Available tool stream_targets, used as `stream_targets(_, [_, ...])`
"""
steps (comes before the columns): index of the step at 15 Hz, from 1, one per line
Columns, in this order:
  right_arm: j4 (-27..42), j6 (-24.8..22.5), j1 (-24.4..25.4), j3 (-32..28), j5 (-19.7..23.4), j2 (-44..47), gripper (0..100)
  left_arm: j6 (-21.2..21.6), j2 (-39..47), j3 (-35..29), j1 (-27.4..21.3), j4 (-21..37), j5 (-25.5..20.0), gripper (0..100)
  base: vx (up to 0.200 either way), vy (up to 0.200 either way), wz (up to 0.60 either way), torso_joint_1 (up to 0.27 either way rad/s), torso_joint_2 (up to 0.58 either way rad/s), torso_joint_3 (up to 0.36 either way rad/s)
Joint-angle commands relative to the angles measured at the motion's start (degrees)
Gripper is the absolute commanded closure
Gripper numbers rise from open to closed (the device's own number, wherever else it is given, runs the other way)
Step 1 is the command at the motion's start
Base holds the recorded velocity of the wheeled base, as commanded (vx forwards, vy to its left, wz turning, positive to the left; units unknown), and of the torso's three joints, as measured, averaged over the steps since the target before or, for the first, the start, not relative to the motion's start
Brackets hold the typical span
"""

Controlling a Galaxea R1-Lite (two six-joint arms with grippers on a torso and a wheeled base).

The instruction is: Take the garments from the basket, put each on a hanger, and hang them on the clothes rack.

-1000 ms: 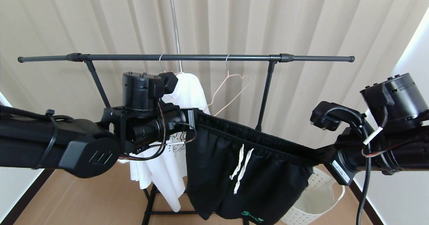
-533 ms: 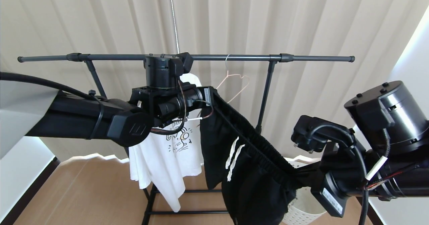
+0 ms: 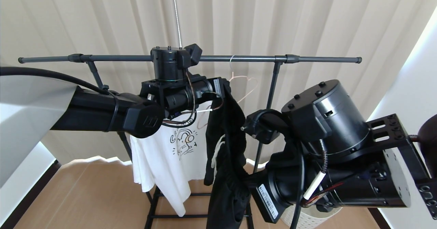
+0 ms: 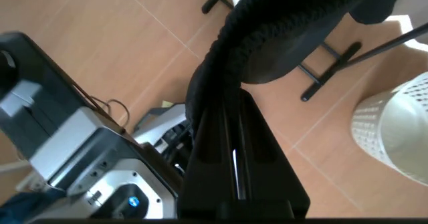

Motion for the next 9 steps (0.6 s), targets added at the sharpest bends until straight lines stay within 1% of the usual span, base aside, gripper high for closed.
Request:
stream_targets(1, [0.0,0.1,0.3,-0.7,-0.1,1.9,100,-1.2,0.3,-0.4,0.0,-0.1,-1.3,100,0.000,0.000,0.00,0.000,0.00,0.000])
stream_targets(2, [0.0,0.1,0.3,-0.5,-0.2,1.5,100,-2.3,0.3,-0.8,0.1,-0.3,-3.0,100,0.000,0.000,0.00,0.000,0.00,0.000])
stream_targets(3, [0.3,0.0,0.0,-0.4,-0.3,0.9,100,-3.5,0.2,-1.1,0.1,-0.2,-3.8,100,0.000,0.000,0.00,0.000,0.00,0.000])
stream_targets(5, [0.6,-1.2,-1.5,0.6,-1.8,-0.9,100,-4.0,0.0,-0.8,0.1,0.2,-3.8,100,0.000,0.000,0.00,0.000,0.00,0.000])
stream_targets(7, [0.4,-7.2,-5.8,3.6,-3.5,-2.5,100,-4.0,-1.6,-0.1,0.7,1.7,-3.6,100,0.000,0.000,0.00,0.000,0.00,0.000])
stream_targets(8, [0.1,-10.1,-8.2,4.8,-4.7,-2.9,100,-3.9,-3.0,0.1,0.9,4.1,-3.4,100,0.000,0.000,0.00,0.000,0.00,0.000])
stream_targets(9, [0.0,-12.1,-11.4,4.9,-6.5,-2.6,100,-3.8,-5.1,0.1,1.2,8.9,-2.2,100,0.000,0.000,0.00,0.000,0.00,0.000])
